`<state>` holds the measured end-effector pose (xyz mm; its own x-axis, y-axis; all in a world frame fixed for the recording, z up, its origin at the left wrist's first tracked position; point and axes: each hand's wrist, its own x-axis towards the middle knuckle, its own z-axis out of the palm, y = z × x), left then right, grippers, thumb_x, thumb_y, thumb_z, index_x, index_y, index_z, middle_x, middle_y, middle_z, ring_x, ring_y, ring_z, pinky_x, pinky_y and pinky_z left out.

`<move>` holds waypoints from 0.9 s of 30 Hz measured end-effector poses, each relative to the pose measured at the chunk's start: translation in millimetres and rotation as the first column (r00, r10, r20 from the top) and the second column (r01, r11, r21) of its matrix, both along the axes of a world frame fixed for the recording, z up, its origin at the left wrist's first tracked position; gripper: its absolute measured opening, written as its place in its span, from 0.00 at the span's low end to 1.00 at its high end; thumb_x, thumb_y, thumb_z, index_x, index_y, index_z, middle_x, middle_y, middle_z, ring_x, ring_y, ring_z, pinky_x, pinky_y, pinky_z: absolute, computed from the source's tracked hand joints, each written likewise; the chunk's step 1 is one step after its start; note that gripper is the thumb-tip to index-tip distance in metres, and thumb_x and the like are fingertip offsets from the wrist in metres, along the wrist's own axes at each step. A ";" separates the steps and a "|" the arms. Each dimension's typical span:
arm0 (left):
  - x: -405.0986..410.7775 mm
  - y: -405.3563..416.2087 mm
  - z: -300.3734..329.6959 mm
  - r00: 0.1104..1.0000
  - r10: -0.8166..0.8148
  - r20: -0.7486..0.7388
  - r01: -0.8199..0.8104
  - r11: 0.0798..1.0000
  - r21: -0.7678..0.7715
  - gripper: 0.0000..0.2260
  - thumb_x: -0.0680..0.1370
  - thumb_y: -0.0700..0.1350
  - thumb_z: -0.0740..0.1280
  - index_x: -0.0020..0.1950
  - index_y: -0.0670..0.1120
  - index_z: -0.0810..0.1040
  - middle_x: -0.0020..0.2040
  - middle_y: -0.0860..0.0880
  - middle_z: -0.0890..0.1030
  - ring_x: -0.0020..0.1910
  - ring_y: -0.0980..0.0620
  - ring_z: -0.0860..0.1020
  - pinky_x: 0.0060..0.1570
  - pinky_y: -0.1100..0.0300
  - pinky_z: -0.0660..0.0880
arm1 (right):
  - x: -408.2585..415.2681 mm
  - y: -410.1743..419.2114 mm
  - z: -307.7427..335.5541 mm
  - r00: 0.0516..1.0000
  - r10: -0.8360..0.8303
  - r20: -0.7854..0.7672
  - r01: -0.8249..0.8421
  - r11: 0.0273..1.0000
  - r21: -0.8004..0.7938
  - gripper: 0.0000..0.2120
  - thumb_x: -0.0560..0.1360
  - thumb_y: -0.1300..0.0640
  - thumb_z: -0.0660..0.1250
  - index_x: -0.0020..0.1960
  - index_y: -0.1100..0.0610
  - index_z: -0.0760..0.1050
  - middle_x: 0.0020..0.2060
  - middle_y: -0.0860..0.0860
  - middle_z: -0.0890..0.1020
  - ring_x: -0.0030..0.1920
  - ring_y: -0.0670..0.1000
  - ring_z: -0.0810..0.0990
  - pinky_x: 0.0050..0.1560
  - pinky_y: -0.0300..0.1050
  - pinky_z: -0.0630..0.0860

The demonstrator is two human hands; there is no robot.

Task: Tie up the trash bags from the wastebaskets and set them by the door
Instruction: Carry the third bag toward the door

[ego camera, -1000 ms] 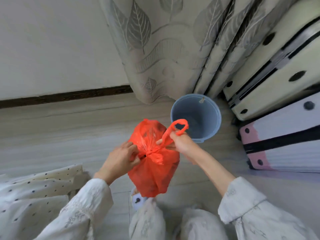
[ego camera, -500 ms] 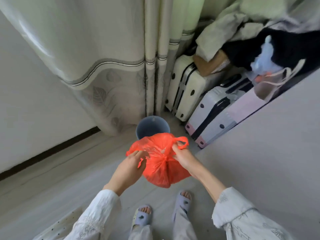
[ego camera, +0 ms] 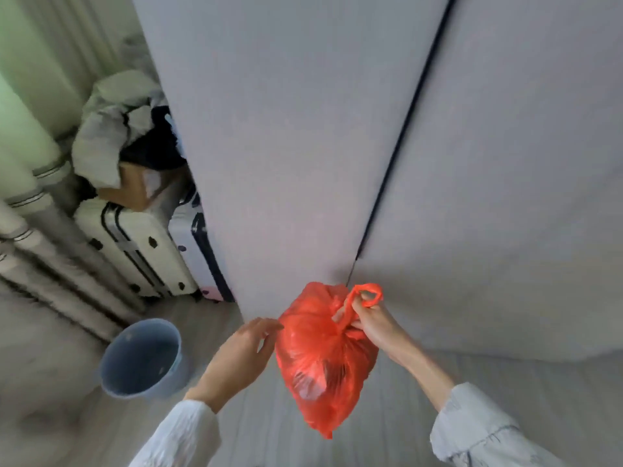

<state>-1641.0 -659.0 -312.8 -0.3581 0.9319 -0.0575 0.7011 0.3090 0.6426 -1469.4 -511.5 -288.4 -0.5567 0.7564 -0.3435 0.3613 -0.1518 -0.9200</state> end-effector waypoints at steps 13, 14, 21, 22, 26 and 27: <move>390.6 209.1 30.7 0.745 -0.665 0.040 0.663 0.746 0.056 0.11 0.78 0.40 0.59 0.53 0.49 0.78 0.51 0.54 0.80 0.49 0.57 0.78 0.52 0.63 0.73 | 439.7 77.3 37.3 0.554 -0.747 -0.366 0.667 0.662 -0.341 0.17 0.79 0.63 0.49 0.32 0.60 0.64 0.16 0.46 0.65 0.18 0.44 0.63 0.31 0.42 0.60; 419.7 223.1 32.2 0.709 -0.705 0.033 0.703 0.709 0.054 0.11 0.78 0.40 0.59 0.53 0.49 0.79 0.51 0.53 0.80 0.48 0.57 0.78 0.51 0.63 0.73 | 470.7 80.3 39.7 0.492 -0.784 -0.379 0.704 0.614 -0.358 0.18 0.79 0.64 0.49 0.31 0.60 0.64 0.16 0.47 0.64 0.17 0.43 0.62 0.29 0.40 0.60; 615.3 319.2 30.7 0.495 -0.868 0.030 0.866 0.496 0.061 0.11 0.78 0.39 0.59 0.53 0.48 0.78 0.49 0.56 0.79 0.48 0.57 0.78 0.50 0.68 0.71 | 671.1 112.0 42.4 0.127 -0.909 -0.397 0.859 0.300 -0.414 0.18 0.79 0.65 0.48 0.32 0.61 0.64 0.15 0.49 0.67 0.14 0.41 0.61 0.17 0.32 0.57; 640.8 333.8 27.5 0.476 -0.879 0.031 0.877 0.477 0.060 0.11 0.78 0.40 0.59 0.53 0.48 0.78 0.50 0.55 0.79 0.47 0.58 0.78 0.49 0.69 0.71 | 697.1 121.5 40.4 0.108 -0.918 -0.381 0.872 0.272 -0.406 0.18 0.79 0.65 0.48 0.32 0.60 0.64 0.14 0.48 0.67 0.14 0.41 0.61 0.17 0.32 0.57; 742.2 400.4 12.7 0.432 -0.901 0.050 0.898 0.434 0.068 0.10 0.79 0.41 0.58 0.53 0.48 0.78 0.48 0.57 0.78 0.46 0.59 0.77 0.44 0.80 0.67 | 801.8 169.5 31.9 0.128 -0.952 -0.277 0.916 0.221 -0.336 0.17 0.79 0.64 0.48 0.32 0.60 0.64 0.12 0.47 0.64 0.14 0.41 0.60 0.18 0.33 0.56; 766.8 418.7 11.2 0.422 -0.904 0.062 0.902 0.426 0.072 0.10 0.79 0.41 0.58 0.53 0.47 0.78 0.47 0.57 0.78 0.46 0.58 0.77 0.44 0.81 0.66 | 826.8 182.5 31.0 0.135 -0.958 -0.254 0.922 0.215 -0.323 0.17 0.79 0.63 0.48 0.32 0.59 0.64 0.13 0.47 0.64 0.14 0.41 0.61 0.18 0.34 0.57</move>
<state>-874.2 -240.3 -301.6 0.6944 0.7195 -0.0129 0.5162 -0.4856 0.7055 -642.7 -329.0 -257.4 0.4972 0.7614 -0.4159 -0.4257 -0.2036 -0.8817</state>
